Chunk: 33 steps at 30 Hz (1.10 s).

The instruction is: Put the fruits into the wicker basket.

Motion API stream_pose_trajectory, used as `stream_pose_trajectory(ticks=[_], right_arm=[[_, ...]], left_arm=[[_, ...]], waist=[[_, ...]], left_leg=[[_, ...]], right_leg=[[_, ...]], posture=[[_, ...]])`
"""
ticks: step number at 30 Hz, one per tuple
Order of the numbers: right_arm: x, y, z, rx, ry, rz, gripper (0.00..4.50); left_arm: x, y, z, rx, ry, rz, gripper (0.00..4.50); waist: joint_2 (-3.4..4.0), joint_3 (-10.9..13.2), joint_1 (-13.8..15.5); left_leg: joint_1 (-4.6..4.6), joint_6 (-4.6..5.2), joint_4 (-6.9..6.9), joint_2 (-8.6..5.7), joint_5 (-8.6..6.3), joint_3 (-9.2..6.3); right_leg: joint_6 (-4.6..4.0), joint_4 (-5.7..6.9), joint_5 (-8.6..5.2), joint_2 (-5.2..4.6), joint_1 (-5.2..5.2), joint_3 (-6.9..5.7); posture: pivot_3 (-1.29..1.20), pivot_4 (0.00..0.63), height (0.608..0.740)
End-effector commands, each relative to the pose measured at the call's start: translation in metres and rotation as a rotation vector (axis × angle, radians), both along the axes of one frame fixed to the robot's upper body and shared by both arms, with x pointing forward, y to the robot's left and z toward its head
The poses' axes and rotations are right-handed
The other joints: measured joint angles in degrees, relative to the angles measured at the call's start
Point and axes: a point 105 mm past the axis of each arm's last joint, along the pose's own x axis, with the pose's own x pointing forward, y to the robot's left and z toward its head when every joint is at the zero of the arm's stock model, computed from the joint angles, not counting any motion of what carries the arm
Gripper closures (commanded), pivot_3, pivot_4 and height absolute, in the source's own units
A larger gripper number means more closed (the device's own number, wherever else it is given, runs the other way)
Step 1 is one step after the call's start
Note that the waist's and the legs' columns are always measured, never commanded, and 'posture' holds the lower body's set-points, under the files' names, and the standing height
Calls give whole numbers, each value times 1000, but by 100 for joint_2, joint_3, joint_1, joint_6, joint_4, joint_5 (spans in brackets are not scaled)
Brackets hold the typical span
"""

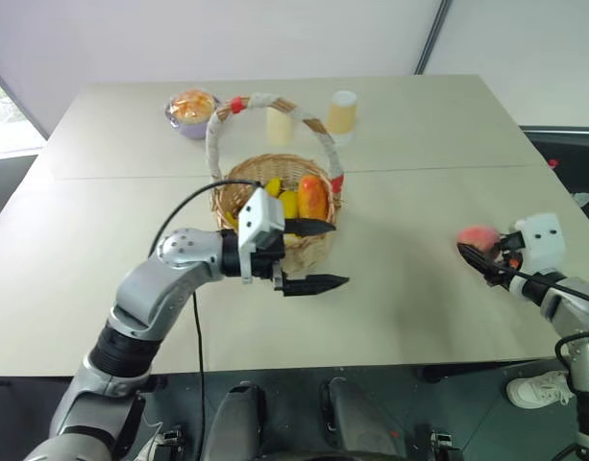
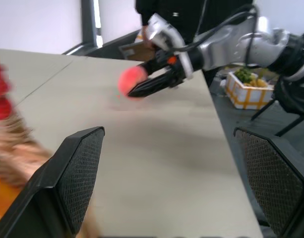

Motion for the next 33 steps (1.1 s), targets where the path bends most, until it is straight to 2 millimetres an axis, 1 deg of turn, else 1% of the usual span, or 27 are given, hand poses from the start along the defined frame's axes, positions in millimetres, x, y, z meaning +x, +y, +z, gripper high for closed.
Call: stream_pose_trajectory(ticks=[1, 2, 3, 5, 6, 7, 9, 11, 12, 13, 17, 18, 20, 23, 25, 27, 29, 32, 33], right_arm=[[-23, 78, 48, -8, -136, 404, 1980], [-30, 97, 54, 14, -139, 498, 1980], [-34, 111, 59, 29, -142, 567, 1980], [-31, 146, 67, 49, -179, 674, 1980], [-28, 160, 70, 51, -196, 706, 1980], [-20, 178, 73, 64, -216, 736, 1980], [-9, 206, 77, 88, -229, 764, 1980], [1, 226, 78, 112, -224, 770, 1980], [5, 234, 78, 118, -221, 769, 1980], [13, 240, 76, 120, -213, 750, 1980], [32, 252, 70, 118, -198, 704, 1980], [34, 254, 70, 120, -199, 696, 913], [35, 256, 73, 120, -222, 694, 32], [21, 259, 88, 146, -292, 744, 32], [6, 257, 92, 149, -311, 814, 32], [-14, 249, 93, 140, -324, 893, 32], [-30, 237, 92, 154, -307, 935, 32], [-38, 227, 91, 177, -277, 941, 32], [-37, 213, 86, 192, -247, 892, 32]], left_arm=[[10, 43, 15, -42, 0, 135, 0], [12, 55, 15, -33, 6, 173, 0], [13, 65, 15, -20, 11, 203, 0], [15, 88, 11, 32, 9, 281, 0], [15, 95, 10, 44, 7, 305, 0], [14, 101, 11, 51, 0, 332, 0], [12, 107, 14, 44, -10, 363, 0], [10, 109, 16, 39, -16, 382, 0], [9, 109, 16, 39, -19, 387, 0], [8, 109, 15, 38, -20, 392, 0], [4, 109, 15, 28, -22, 408, 0], [3, 109, 15, 27, -22, 411, 0], [3, 108, 15, 26, -21, 412, 0], [4, 106, 15, 22, -19, 408, 0], [5, 104, 15, 21, -18, 401, 0], [7, 102, 16, 19, -16, 389, 0], [9, 98, 16, 16, -13, 374, 0], [10, 97, 16, 15, -12, 363, 0], [10, 94, 15, 12, -9, 352, 0]], waist=[[0, 0, -17], [0, 1, -31], [-1, 1, -31], [-4, 2, -40], [-4, 3, -30], [-5, 3, -12], [-8, 4, 11], [-9, 4, 60], [-10, 3, 65], [-11, 3, 64], [-11, 3, 48], [-11, 3, 46], [-11, 3, 43], [-11, 3, 27], [-11, 3, 23], [-11, 3, 29], [-11, 3, 57], [-11, 3, 30], [-11, 3, 21]], left_leg=[[1, 0, 0, 4, 0, -2], [2, 0, -1, 9, 0, -3], [3, 0, -1, 16, 0, -4], [4, 0, -1, 27, 0, -6], [5, 0, 0, 31, 0, -3], [3, -1, 0, 35, 0, -5], [2, -2, 0, 38, 1, -3], [-5, -3, 0, 34, 2, -5], [-12, -3, 0, 27, 1, -8], [-15, -3, -1, 23, 2, -9], [-30, -3, -1, -1, 1, -6], [-31, -2, -1, -2, 1, -4], [-31, -2, -1, -2, 1, -5], [-30, -2, -2, 1, 1, -5], [-30, -2, -1, 3, 1, -5], [-31, -2, -2, 3, 1, -6], [-31, -1, -2, 3, 0, -11], [-28, -1, -2, 2, 0, -8], [-24, -1, -2, 2, 0, -7]], right_leg=[[0, 1, 0, 5, 0, 0], [0, 1, 0, 10, -1, 0], [-1, 2, -1, 16, -1, -1], [-2, 2, -1, 20, 0, -4], [-2, 0, 0, 20, -1, -4], [-4, 1, -1, 16, 0, -5], [-5, 0, -1, 14, -2, -5], [-5, 1, -1, 4, -7, -10], [-5, 1, -1, -3, -10, -15], [-5, 1, 0, -10, -13, -16], [-3, -2, 1, -40, -23, -15], [-3, -3, 2, -42, -23, -15], [-2, -2, 2, -42, -25, -17], [-2, 0, 2, -37, -27, -17], [-2, 2, 2, -33, -28, -17], [-2, 2, 2, -31, -28, -18], [-2, -1, 1, -31, -23, -20], [-1, -3, 2, -35, -19, -19], [-1, -2, 2, -34, -18, -19]], posture=[[0, 150, 740], [0, 150, 740], [0, 150, 740], [0, 150, 740], [0, 150, 740], [0, 150, 740], [0, 150, 740], [0, 150, 740], [0, 150, 740], [0, 150, 740], [0, 150, 740], [0, 150, 740], [0, 150, 740], [0, 150, 740], [0, 150, 740], [0, 150, 740], [0, 150, 740], [0, 150, 740], [0, 150, 740]])
